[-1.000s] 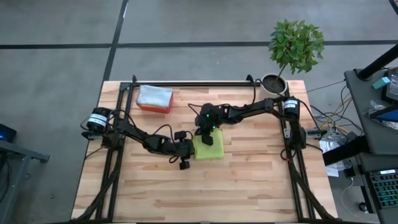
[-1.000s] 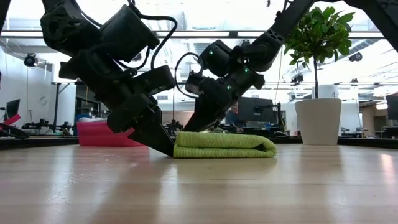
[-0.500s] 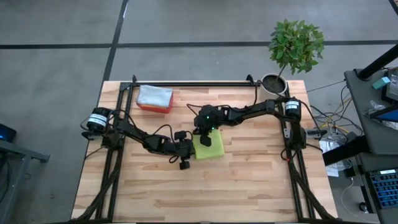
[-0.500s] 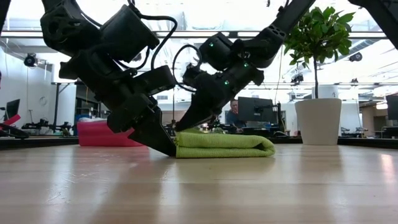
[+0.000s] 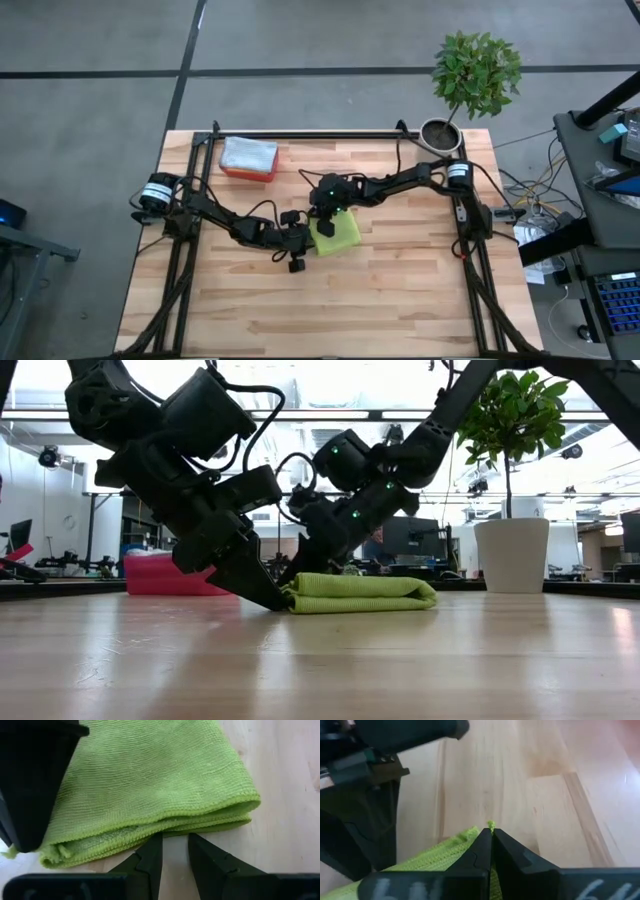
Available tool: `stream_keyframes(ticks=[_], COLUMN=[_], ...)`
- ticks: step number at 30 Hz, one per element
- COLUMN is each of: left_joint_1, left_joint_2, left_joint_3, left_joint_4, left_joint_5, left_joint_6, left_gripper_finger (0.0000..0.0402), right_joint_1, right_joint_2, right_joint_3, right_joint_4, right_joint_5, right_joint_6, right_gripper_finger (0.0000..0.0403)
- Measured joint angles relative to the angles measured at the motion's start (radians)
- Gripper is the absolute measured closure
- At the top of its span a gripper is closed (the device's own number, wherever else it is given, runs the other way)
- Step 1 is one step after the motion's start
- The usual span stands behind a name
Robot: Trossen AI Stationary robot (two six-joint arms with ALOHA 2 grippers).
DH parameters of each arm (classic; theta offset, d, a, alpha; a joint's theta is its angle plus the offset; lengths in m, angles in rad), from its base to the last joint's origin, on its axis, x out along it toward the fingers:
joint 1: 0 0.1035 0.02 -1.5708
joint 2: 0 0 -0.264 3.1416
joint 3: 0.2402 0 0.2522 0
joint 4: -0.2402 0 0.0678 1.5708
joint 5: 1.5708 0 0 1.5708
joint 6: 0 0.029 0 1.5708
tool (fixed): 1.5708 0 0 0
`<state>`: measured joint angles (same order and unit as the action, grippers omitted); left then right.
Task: Fold microfiber towels
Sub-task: Fold the light green microfiber cloth
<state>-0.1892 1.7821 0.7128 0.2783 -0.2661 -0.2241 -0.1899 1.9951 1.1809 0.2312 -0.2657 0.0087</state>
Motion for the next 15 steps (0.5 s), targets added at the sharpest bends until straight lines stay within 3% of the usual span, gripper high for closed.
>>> stream_keyframes(ticks=[7,15], left_joint_1=[0.0,0.0], left_joint_2=[0.0,0.0], left_joint_3=[0.0,0.0], left_joint_4=[0.0,0.002], left_joint_5=[0.0,0.0], left_joint_6=[0.0,0.0], left_gripper_finger=[0.032,0.032], right_joint_1=[0.0,0.0], right_joint_2=[0.002,0.002], right_joint_3=[-0.001,-0.001], right_joint_4=[0.021,0.039], right_joint_5=[-0.041,-0.057], right_joint_6=[0.026,0.073], right_gripper_finger=[0.0382,0.0324])
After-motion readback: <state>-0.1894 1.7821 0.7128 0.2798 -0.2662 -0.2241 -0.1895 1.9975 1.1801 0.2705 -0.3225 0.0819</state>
